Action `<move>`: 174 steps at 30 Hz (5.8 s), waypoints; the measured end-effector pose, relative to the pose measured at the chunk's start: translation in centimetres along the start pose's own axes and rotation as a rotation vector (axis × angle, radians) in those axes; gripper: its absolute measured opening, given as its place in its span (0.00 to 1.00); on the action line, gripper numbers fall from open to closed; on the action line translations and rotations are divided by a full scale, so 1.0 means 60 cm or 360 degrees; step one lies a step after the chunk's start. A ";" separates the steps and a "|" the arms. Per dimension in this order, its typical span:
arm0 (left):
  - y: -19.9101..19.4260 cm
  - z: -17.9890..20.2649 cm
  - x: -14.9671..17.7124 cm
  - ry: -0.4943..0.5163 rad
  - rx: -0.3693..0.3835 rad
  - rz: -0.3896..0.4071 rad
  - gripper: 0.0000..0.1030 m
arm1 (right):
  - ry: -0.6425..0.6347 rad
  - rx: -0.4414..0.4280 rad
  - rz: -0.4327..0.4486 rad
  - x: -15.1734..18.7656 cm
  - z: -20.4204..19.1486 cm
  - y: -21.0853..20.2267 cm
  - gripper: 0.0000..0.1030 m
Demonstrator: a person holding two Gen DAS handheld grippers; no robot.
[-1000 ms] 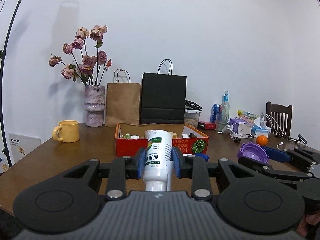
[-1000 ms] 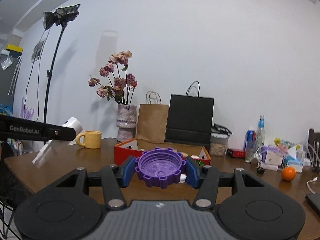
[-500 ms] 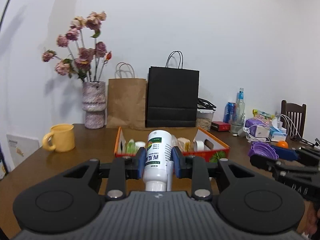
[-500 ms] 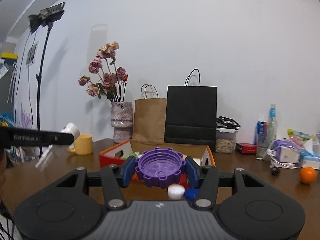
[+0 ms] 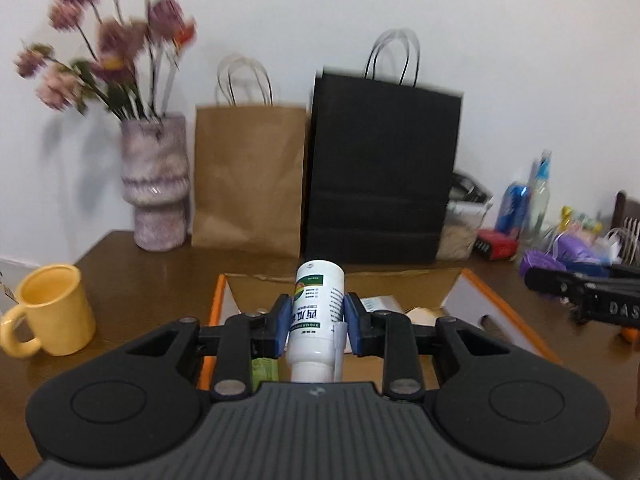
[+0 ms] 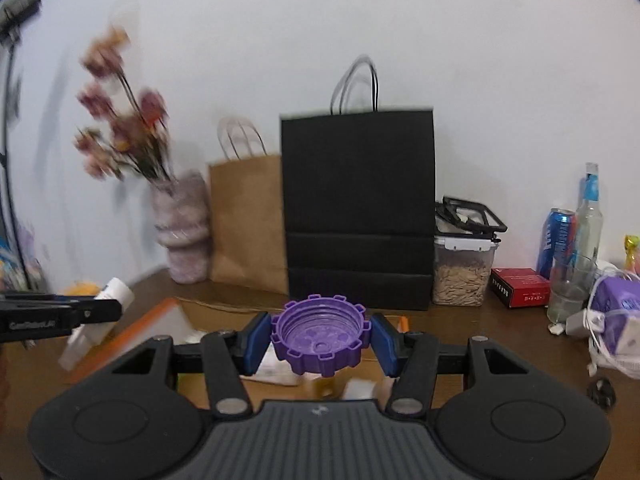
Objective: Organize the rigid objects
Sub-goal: 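Carry the bottle and purple lid into the box and release both, then withdraw both tools from the box back toward the table, then grasp the white bottle cap with the left tool while the right tool grasps the blue lid, then carry the white cap and blue lid into the box and release both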
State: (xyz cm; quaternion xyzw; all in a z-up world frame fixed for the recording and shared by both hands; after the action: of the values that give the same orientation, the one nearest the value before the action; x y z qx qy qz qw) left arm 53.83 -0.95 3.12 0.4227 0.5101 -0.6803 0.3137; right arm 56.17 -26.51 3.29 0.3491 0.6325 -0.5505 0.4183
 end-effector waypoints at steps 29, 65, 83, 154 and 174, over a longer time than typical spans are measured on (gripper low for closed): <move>0.127 -0.039 -0.006 -0.0140 0.0101 -0.0310 0.60 | -0.0036 0.0130 -0.0457 0.011 0.019 0.221 0.67; -0.312 0.104 0.085 0.0201 -0.0153 0.0633 1.00 | -0.0159 0.0063 0.0433 0.101 -0.091 -0.272 0.93; -0.517 0.113 0.251 0.0112 -0.0149 0.0581 1.00 | -0.0016 0.0040 0.0201 0.255 -0.100 -0.467 0.94; 0.030 0.239 0.238 0.0411 0.0256 -0.0330 0.96 | -0.0014 -0.0052 -0.0456 0.240 0.048 -0.060 0.50; -0.074 0.230 0.194 0.0239 0.0193 -0.0153 0.39 | 0.0009 0.0000 -0.0234 0.214 0.059 -0.176 0.50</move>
State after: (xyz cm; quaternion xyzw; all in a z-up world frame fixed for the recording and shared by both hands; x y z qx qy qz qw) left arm 41.30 -12.85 -3.70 0.4657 0.5098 -0.6905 0.2154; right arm 41.93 -31.82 -4.33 0.3032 0.6575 -0.5789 0.3750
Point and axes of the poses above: each gripper's, at about its wrist camera, not at the fingertips, and y roughly the way its jaws point, z to its right, x to its underside, the point moved 4 cm from there along y, roughly the way its jaws point, and after that the axes turned 6 degrees about x, right-handed, at the moved point
